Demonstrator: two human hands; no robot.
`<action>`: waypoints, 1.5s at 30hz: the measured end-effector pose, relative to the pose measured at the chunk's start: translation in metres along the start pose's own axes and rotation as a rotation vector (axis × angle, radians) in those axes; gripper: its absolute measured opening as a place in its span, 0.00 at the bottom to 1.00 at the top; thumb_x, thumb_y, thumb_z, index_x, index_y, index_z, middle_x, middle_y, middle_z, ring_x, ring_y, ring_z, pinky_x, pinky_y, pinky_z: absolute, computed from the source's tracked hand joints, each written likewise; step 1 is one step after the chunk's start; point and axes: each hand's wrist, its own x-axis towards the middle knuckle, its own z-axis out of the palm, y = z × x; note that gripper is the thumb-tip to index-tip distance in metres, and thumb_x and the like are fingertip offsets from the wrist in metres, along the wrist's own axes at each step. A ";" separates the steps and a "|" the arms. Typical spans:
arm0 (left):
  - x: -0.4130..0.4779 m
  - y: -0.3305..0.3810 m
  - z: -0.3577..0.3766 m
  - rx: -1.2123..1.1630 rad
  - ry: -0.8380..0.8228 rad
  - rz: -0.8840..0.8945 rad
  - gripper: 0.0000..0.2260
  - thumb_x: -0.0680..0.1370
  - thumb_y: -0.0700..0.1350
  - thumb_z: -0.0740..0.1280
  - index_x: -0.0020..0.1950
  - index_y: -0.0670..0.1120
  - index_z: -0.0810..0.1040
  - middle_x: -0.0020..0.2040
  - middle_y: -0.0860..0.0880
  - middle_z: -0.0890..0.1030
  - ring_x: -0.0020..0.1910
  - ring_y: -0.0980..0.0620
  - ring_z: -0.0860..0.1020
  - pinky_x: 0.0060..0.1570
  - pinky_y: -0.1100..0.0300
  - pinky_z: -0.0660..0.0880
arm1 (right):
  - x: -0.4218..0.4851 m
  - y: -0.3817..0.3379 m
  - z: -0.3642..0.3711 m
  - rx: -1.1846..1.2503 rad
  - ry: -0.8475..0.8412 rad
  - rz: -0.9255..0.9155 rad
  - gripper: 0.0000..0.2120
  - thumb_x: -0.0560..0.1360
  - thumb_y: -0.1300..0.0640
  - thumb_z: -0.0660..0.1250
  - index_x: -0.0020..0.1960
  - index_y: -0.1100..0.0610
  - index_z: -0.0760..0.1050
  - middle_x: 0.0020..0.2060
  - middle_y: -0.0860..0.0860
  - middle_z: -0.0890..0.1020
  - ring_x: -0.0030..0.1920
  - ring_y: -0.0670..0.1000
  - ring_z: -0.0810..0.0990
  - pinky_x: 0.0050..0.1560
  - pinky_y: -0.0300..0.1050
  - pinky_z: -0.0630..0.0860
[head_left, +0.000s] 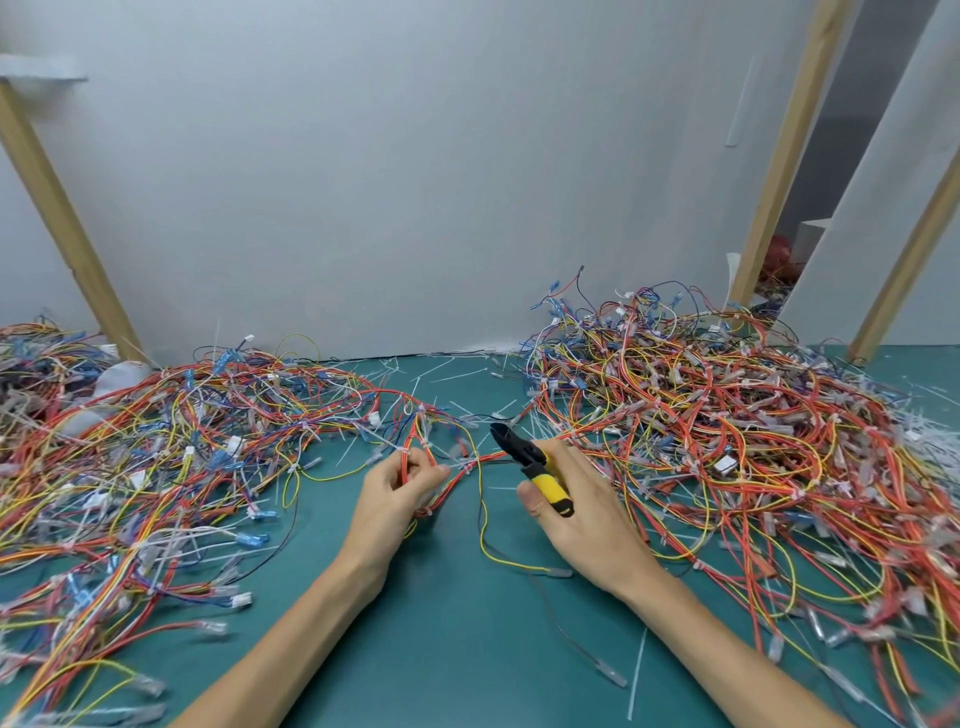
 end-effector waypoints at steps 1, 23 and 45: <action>0.000 0.000 -0.001 0.027 0.002 0.001 0.15 0.68 0.49 0.71 0.34 0.47 0.65 0.31 0.49 0.63 0.34 0.49 0.61 0.38 0.54 0.60 | -0.001 -0.001 0.000 0.035 0.007 -0.008 0.23 0.75 0.28 0.54 0.63 0.39 0.67 0.48 0.40 0.74 0.49 0.42 0.74 0.51 0.42 0.71; 0.003 -0.012 -0.002 0.194 -0.135 0.047 0.12 0.83 0.45 0.60 0.47 0.43 0.81 0.30 0.53 0.72 0.28 0.55 0.67 0.31 0.68 0.65 | 0.000 0.005 -0.005 -0.145 0.142 0.150 0.12 0.71 0.53 0.72 0.46 0.44 0.69 0.37 0.41 0.74 0.39 0.43 0.72 0.38 0.39 0.68; -0.004 -0.012 0.000 0.424 -0.215 0.078 0.08 0.80 0.46 0.65 0.41 0.51 0.80 0.27 0.54 0.76 0.28 0.56 0.70 0.33 0.61 0.67 | 0.000 0.001 -0.009 -0.461 0.171 0.011 0.22 0.62 0.47 0.72 0.55 0.47 0.74 0.45 0.43 0.72 0.47 0.51 0.72 0.50 0.48 0.67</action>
